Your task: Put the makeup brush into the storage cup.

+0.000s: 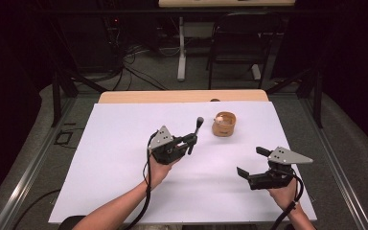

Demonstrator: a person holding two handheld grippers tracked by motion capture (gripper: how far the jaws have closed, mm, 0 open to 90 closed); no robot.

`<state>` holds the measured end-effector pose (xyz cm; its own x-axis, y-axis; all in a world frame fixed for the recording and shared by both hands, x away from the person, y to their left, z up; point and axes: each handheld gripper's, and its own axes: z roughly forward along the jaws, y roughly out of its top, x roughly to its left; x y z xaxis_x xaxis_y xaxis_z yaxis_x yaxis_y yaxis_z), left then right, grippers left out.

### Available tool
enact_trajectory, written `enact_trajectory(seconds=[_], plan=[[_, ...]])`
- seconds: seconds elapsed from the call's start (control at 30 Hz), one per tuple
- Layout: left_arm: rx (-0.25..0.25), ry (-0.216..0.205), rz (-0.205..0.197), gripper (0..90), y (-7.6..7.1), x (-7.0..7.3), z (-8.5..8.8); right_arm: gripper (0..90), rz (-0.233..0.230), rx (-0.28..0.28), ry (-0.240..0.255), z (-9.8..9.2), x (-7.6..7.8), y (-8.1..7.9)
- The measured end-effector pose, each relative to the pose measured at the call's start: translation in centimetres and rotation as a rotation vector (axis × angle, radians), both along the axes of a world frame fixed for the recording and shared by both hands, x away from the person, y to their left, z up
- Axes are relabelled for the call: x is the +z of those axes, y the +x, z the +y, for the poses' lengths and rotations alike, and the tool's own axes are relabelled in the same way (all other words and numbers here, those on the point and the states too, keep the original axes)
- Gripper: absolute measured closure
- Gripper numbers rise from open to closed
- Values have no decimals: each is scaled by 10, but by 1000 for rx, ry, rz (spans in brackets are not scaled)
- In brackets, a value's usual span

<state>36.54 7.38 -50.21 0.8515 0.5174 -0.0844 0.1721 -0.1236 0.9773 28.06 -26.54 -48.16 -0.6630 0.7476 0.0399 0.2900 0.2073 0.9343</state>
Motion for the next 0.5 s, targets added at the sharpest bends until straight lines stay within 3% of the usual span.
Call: enact_trajectory(seconds=[0.5], plan=[[-43,-1,-6,787,-2,-2,-13,0,-19,40,31,22,10,19]])
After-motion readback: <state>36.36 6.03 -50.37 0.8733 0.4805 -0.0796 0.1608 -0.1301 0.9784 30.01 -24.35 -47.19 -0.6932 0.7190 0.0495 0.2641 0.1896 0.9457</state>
